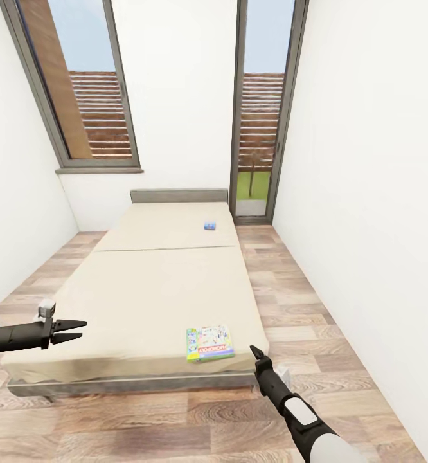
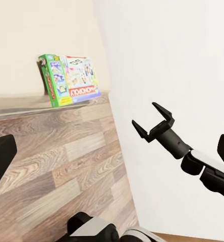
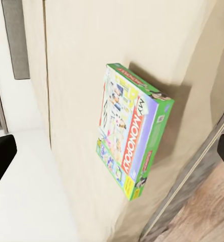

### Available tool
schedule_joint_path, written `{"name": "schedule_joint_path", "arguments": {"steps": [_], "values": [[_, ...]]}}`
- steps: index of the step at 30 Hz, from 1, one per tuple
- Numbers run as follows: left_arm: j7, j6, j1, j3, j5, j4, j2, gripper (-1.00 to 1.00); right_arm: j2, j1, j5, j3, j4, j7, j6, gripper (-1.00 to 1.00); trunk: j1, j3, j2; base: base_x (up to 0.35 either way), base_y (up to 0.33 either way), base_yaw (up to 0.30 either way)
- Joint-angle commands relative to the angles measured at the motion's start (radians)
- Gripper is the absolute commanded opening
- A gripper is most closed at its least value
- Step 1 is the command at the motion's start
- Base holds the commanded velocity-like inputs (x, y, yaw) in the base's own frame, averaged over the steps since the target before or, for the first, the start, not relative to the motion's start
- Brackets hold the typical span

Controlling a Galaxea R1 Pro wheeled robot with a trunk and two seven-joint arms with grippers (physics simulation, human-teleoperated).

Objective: Put all the toys in the child's room - the three board games (two on the bed and one on the table), the two jigsaw puzzles on the table, and the tennis ball on the table - inside the toy box on the table in the child's room.

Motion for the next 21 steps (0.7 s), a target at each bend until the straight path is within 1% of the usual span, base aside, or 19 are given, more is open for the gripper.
{"name": "schedule_joint_path", "arguments": {"steps": [1, 9, 21], "values": [[-0.006, 0.010, -0.001, 0.006, -0.009, 0.000, -0.001, 1.00, 0.001, 0.000, -0.009, -0.005, -0.001, 0.001, 0.010, 1.00, 0.004, -0.004, -0.008, 0.000, 0.000, 0.000], [-0.006, 0.010, 0.000, 0.011, -0.009, 0.000, -0.003, 1.00, 0.001, 0.000, -0.028, -0.009, 0.000, 0.004, 0.009, 1.00, 0.035, -0.029, -0.064, 0.000, 0.000, 0.000], [-0.006, 0.010, 0.000, 0.012, -0.009, 0.000, -0.006, 1.00, 0.003, 0.000, -0.023, 0.000, 0.000, 0.006, 0.001, 1.00, 0.081, -0.067, -0.148, 0.000, 0.000, 0.000]]}}
